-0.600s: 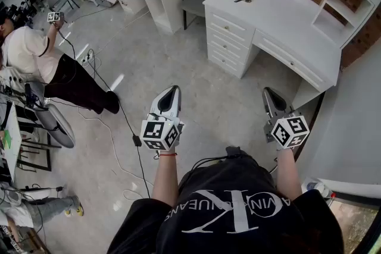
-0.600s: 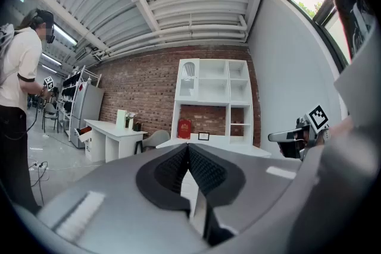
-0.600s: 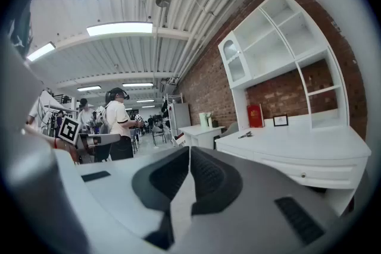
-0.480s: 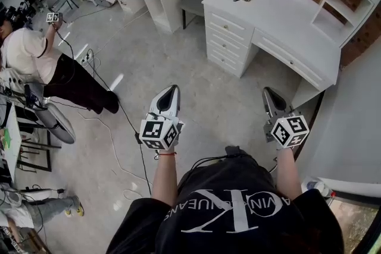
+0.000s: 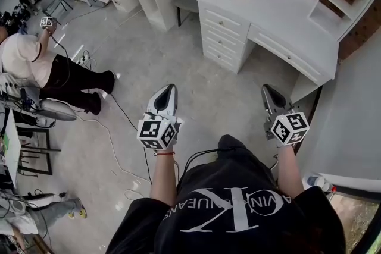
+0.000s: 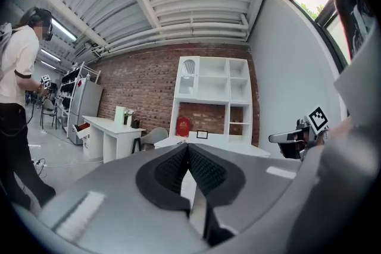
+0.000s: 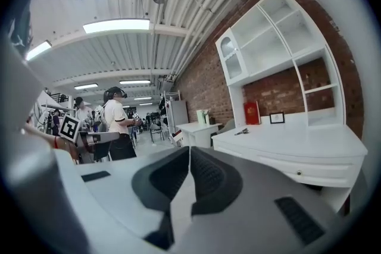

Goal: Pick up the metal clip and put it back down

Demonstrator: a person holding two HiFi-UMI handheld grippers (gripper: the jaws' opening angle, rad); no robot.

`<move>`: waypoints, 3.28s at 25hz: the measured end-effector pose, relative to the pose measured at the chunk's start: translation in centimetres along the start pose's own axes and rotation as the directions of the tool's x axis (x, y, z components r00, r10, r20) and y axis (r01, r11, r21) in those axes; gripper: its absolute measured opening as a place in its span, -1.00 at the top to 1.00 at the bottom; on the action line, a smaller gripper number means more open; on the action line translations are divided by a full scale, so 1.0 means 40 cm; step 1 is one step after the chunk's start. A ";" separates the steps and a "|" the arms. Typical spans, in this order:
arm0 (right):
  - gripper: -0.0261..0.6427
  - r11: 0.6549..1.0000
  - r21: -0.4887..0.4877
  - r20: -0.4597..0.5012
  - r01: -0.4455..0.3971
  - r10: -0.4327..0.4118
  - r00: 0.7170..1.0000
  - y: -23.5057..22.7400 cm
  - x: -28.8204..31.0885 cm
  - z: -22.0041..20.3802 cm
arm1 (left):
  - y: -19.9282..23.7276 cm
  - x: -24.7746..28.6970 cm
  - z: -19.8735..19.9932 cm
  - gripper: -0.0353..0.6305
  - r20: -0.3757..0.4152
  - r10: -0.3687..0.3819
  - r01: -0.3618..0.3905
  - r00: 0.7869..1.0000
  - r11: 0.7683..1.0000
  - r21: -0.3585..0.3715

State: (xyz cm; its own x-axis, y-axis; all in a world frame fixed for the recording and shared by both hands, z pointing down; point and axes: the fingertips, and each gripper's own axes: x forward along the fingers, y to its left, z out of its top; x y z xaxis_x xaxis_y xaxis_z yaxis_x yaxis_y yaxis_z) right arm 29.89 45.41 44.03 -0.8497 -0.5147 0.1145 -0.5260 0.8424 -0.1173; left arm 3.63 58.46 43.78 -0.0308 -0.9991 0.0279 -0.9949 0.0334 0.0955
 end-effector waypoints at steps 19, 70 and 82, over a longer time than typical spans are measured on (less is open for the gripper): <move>0.78 1.000 0.026 0.019 0.008 -0.009 1.000 -0.243 0.282 0.063 | 0.096 0.350 0.007 0.87 -0.053 0.002 -0.003 0.999 1.000 -0.022; 0.78 0.949 0.227 -0.136 0.217 -0.190 0.972 -0.857 1.149 0.129 | 0.491 1.508 0.075 0.87 -0.125 -0.228 0.225 0.966 0.974 -0.034; 0.78 0.896 0.271 -0.174 0.351 -0.313 0.934 -0.913 1.330 0.115 | 0.609 1.700 0.035 0.87 -0.166 -0.356 0.350 0.920 0.935 -0.063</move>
State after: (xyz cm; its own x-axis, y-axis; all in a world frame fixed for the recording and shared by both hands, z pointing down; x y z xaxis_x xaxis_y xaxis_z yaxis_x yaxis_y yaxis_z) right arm 3.72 -13.48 49.88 -0.6226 -0.7162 0.3153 -0.7794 0.5313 -0.3321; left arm -22.83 -8.69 46.60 0.3414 -0.9268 0.1565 -0.9345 -0.3169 0.1621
